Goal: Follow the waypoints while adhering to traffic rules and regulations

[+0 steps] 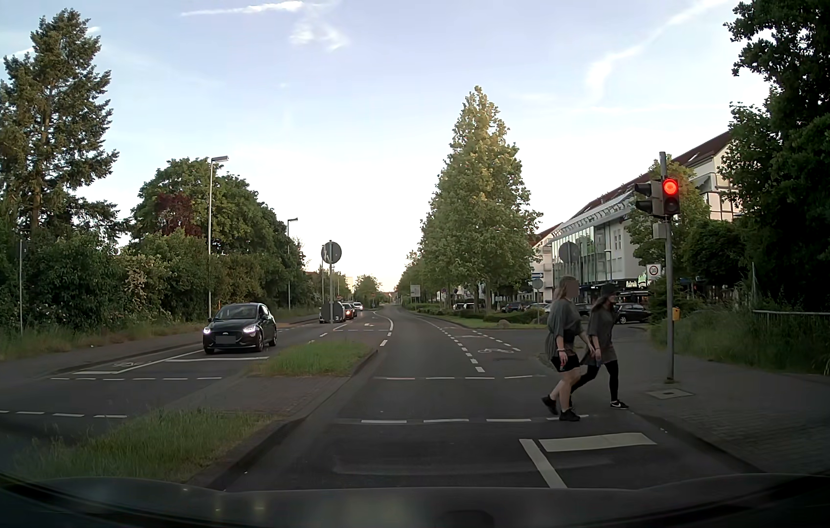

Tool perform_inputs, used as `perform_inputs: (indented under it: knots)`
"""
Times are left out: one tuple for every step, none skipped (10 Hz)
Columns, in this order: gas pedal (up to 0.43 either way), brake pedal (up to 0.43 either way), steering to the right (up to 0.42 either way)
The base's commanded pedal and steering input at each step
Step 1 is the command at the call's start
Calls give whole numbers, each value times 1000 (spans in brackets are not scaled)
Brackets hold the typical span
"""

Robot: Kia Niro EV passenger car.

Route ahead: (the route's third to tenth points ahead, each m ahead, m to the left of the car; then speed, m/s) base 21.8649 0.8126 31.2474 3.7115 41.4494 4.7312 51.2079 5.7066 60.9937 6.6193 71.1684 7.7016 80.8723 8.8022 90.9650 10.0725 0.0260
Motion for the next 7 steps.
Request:
perform_inputs:
  knots:
    - [0, 232, 11]
    - [0, 232, 11]
    - [0, 232, 11]
    - [0, 232, 11]
    - [0, 232, 11]
    - [0, 238, 11]
    - [0, 238, 11]
